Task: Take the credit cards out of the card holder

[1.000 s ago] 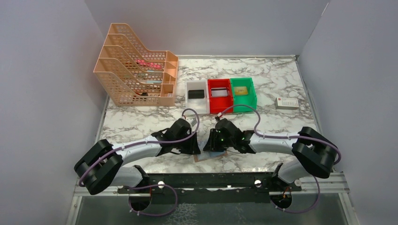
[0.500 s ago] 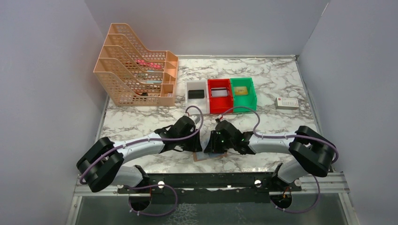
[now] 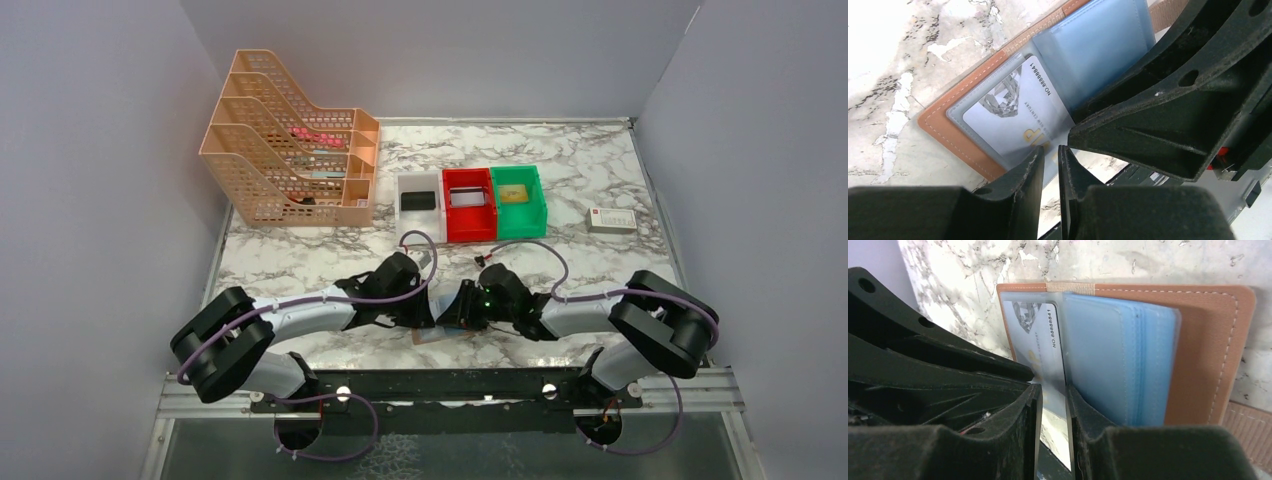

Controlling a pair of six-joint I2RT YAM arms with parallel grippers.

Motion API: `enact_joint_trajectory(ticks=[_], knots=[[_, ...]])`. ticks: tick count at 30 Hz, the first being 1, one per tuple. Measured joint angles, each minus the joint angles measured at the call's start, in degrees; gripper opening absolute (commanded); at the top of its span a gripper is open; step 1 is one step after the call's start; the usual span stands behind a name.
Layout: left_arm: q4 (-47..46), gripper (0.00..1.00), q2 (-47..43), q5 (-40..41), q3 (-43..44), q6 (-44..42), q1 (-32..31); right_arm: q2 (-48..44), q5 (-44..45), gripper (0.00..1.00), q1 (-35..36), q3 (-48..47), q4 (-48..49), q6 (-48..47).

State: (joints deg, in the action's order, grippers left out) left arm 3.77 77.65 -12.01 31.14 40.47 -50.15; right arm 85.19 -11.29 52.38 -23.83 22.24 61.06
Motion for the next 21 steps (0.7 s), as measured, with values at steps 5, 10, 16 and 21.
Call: enact_joint_trajectory(ticks=[5, 10, 16, 21], knots=[[-2.12, 0.19, 0.09, 0.0, -1.07, 1.49, -0.24, 1.49, -2.23, 0.17, -0.87, 1.62, 5.11, 1.2], [-2.54, 0.27, -0.09, 0.09, -1.31, 2.19, -0.35, 2.32, -2.51, 0.13, -0.92, 1.62, 5.55, 1.44], [1.03, 0.4, -2.27, 3.58, -0.31, 2.29, -0.94, 2.1, -2.38, 0.13, -0.79, 1.07, 3.78, 1.51], [4.61, 0.42, -3.91, 7.21, 0.48, 2.01, -0.94, 1.81, -2.25, 0.14, -0.68, 0.63, 2.4, 1.51]])
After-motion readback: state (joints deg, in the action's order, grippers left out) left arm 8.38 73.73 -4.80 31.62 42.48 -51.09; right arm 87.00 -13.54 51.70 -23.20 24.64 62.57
